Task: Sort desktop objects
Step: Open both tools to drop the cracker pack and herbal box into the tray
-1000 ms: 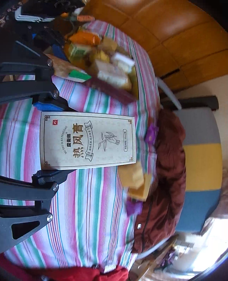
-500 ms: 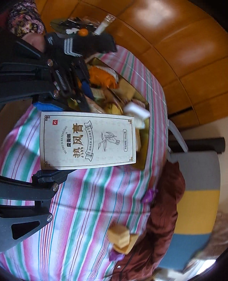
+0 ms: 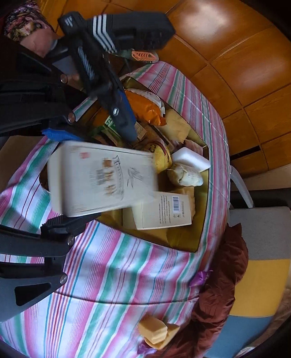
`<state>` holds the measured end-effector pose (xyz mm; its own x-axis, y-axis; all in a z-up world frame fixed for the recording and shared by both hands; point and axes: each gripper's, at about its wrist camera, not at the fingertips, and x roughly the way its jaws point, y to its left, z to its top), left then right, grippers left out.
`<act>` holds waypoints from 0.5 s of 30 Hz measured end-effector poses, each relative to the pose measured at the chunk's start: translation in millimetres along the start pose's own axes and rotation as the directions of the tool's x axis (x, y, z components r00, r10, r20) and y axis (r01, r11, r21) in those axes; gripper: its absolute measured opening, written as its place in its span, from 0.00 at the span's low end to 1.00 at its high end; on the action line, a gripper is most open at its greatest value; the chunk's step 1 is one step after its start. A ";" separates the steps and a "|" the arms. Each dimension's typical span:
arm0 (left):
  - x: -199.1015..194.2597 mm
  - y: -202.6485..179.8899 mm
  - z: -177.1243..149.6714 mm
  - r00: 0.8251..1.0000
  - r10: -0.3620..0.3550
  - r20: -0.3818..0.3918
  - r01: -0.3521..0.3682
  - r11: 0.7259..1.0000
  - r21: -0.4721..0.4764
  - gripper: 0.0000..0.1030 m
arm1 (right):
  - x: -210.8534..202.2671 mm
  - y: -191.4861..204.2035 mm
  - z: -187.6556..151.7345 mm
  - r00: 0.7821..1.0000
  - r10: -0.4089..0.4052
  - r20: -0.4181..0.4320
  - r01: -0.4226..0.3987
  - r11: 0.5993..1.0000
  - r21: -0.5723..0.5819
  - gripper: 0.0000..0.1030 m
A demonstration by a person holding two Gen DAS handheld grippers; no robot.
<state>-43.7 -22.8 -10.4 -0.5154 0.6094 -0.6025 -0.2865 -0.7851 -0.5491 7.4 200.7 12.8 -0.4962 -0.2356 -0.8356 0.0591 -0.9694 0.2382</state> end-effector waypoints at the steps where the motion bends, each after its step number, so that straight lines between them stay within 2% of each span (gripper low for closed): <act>1: -4.0 -0.6 -0.1 1.000 0.004 0.015 -0.004 1.000 0.004 0.65 | 0.1 -0.3 0.4 1.000 0.010 0.001 -0.010 1.000 0.004 0.54; 8: -31.8 2.5 0.4 0.993 0.046 0.107 -0.046 0.999 0.000 0.65 | -11.9 0.5 -4.9 1.000 0.012 0.024 -0.012 1.000 -0.002 0.55; 12: -33.9 4.9 -1.0 0.993 0.057 0.104 -0.055 0.998 -0.017 0.65 | -20.6 3.6 -12.2 0.999 0.017 0.029 -0.017 1.000 -0.018 0.55; 15: -33.8 5.2 -2.4 0.992 0.067 0.106 -0.064 0.998 -0.027 0.65 | -17.5 12.2 -13.0 0.999 -0.022 0.047 0.025 0.998 -0.057 0.54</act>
<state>-25.9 -47.2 5.7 -0.6160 0.5405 -0.5730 -0.2309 -0.8194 -0.5247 28.0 192.1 23.8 -0.5377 -0.2105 -0.8164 0.0962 -0.9773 0.1886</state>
